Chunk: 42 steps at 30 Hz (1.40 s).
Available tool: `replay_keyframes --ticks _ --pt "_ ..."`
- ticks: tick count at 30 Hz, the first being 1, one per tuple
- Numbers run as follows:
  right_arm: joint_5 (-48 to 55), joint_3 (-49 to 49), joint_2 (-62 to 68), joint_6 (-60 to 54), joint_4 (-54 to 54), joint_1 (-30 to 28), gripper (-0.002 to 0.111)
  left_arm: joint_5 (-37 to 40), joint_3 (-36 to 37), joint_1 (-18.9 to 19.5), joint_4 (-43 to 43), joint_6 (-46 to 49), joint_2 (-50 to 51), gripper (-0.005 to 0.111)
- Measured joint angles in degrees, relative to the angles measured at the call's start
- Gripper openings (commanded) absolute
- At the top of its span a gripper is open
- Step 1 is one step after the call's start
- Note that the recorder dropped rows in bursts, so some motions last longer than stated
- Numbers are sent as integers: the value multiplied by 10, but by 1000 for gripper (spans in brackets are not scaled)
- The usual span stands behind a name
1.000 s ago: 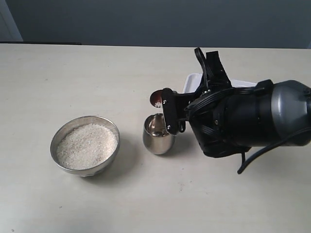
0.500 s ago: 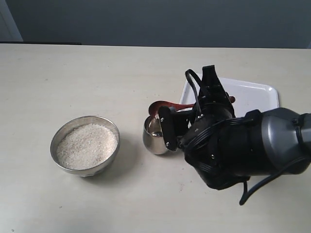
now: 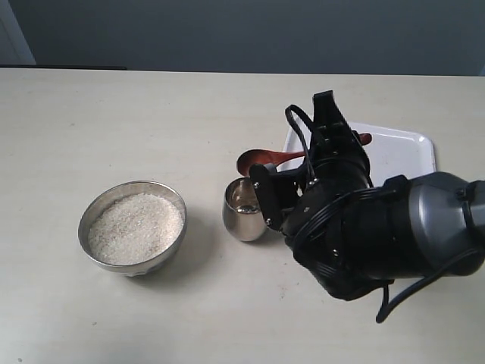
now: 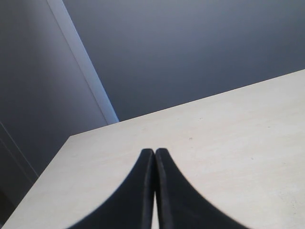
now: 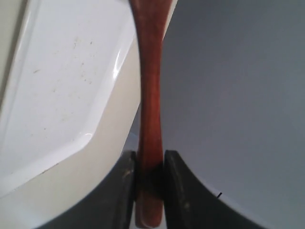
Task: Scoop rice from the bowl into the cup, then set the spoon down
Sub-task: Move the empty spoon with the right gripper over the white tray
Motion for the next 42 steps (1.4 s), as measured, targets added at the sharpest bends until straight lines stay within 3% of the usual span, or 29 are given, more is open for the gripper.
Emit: replay_keyframes --ticks 23,28,33,37,42 --pt "3 0 0 0 20 31 -1 0 0 0 0 0 0 0" --pt "23 1 -2 64 41 30 -1 0 0 0 0 0 0 0" --pt "5 1 -23 99 87 -16 -1 0 0 0 0 0 0 0" --pt "-20 2 -49 108 100 -89 -1 0 0 0 0 0 0 0" --pt "-130 2 -66 69 141 -195 -1 0 0 0 0 0 0 0"
